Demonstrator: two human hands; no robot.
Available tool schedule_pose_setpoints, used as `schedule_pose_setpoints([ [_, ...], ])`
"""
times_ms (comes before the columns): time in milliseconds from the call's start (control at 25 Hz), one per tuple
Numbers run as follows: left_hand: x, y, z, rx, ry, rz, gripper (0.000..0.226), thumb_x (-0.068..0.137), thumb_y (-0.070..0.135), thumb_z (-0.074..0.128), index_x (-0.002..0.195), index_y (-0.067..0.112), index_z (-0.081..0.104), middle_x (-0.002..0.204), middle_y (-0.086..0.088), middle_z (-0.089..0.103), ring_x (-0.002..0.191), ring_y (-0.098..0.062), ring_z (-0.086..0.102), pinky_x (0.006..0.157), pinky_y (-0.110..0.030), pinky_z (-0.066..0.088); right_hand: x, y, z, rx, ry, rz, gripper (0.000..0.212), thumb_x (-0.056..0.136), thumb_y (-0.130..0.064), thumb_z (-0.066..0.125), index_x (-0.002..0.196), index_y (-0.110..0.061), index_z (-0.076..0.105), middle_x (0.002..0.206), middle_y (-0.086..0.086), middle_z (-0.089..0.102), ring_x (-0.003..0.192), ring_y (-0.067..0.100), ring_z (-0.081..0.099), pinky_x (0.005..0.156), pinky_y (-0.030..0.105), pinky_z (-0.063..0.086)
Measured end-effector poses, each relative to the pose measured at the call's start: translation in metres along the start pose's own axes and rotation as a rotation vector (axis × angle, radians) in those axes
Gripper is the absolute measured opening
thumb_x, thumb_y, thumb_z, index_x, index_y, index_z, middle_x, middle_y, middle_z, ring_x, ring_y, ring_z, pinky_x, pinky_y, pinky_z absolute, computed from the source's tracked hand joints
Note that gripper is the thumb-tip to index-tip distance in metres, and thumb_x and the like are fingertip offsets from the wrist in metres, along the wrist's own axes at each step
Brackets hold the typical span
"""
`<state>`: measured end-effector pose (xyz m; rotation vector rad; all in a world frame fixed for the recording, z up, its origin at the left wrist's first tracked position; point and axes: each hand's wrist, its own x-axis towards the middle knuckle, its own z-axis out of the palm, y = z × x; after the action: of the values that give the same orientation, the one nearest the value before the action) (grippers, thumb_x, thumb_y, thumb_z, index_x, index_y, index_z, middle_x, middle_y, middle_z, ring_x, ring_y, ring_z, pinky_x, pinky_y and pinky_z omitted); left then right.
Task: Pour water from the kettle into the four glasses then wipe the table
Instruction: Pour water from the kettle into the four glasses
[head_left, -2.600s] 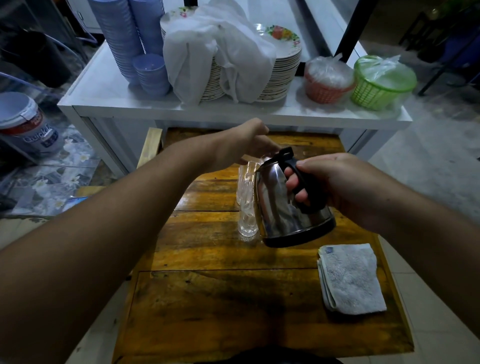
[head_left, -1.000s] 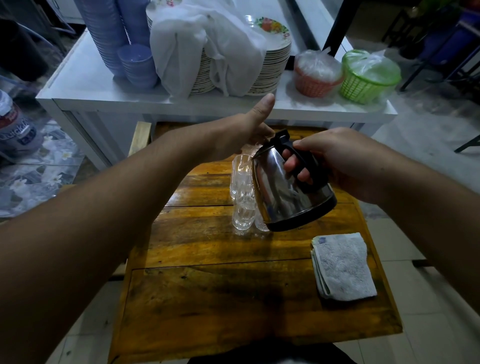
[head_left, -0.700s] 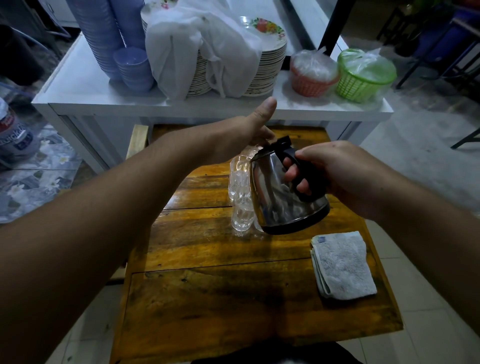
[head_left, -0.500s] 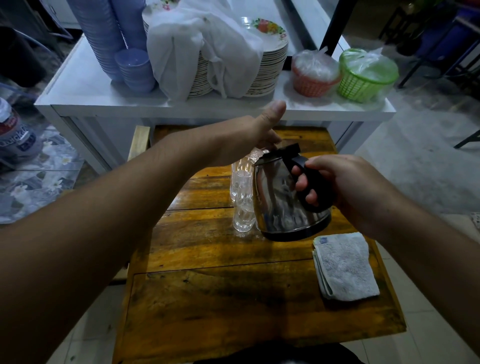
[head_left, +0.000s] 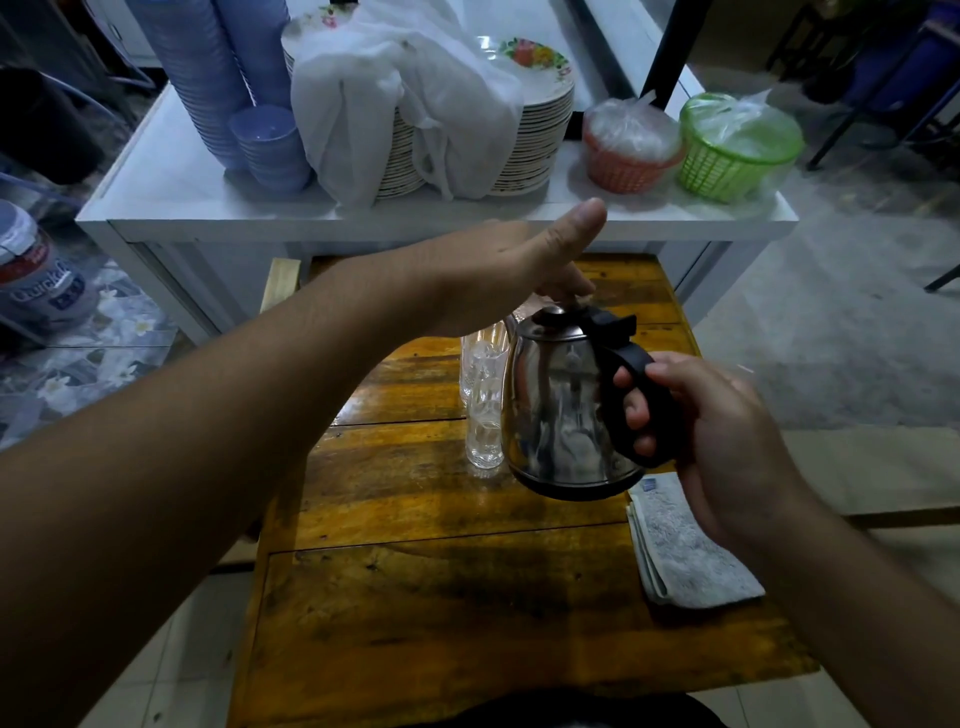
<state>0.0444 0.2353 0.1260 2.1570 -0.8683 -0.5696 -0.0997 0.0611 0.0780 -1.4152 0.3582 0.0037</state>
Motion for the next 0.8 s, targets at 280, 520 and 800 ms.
schedule_pose_setpoints([
  [280,0.0,0.022,0.014,0.002,-0.026,-0.008,0.085,0.09,0.063,0.002,0.117,0.027,0.074,0.115,0.009,0.07,0.089,0.02,0.056,0.088,-0.026,0.038,-0.01,0.023,-0.02,0.114,-0.055,-0.03,0.023,0.089,-0.02,0.045,0.084,-0.006,0.063,0.057,0.0,0.055,0.054,0.012,0.051,0.045,0.022,0.041],
  [520,0.0,0.034,0.041,-0.005,-0.103,-0.065,0.09,0.089,0.068,-0.002,0.123,0.028,0.07,0.127,0.007,0.068,0.085,0.026,0.052,0.082,-0.022,0.035,-0.025,0.021,-0.052,0.046,-0.081,0.026,0.027,0.094,-0.011,0.044,0.079,-0.005,0.065,0.055,0.006,0.055,0.05,0.015,0.051,0.042,0.023,0.041],
  [800,-0.006,0.031,0.077,-0.093,-0.137,-0.182,0.091,0.089,0.068,-0.005,0.129,0.028,0.065,0.127,0.005,0.067,0.101,0.012,0.052,0.092,-0.028,0.036,-0.031,0.015,-0.075,-0.067,-0.094,0.161,0.027,0.095,-0.005,0.046,0.078,0.003,0.066,0.054,0.011,0.057,0.044,0.019,0.048,0.04,0.024,0.042],
])
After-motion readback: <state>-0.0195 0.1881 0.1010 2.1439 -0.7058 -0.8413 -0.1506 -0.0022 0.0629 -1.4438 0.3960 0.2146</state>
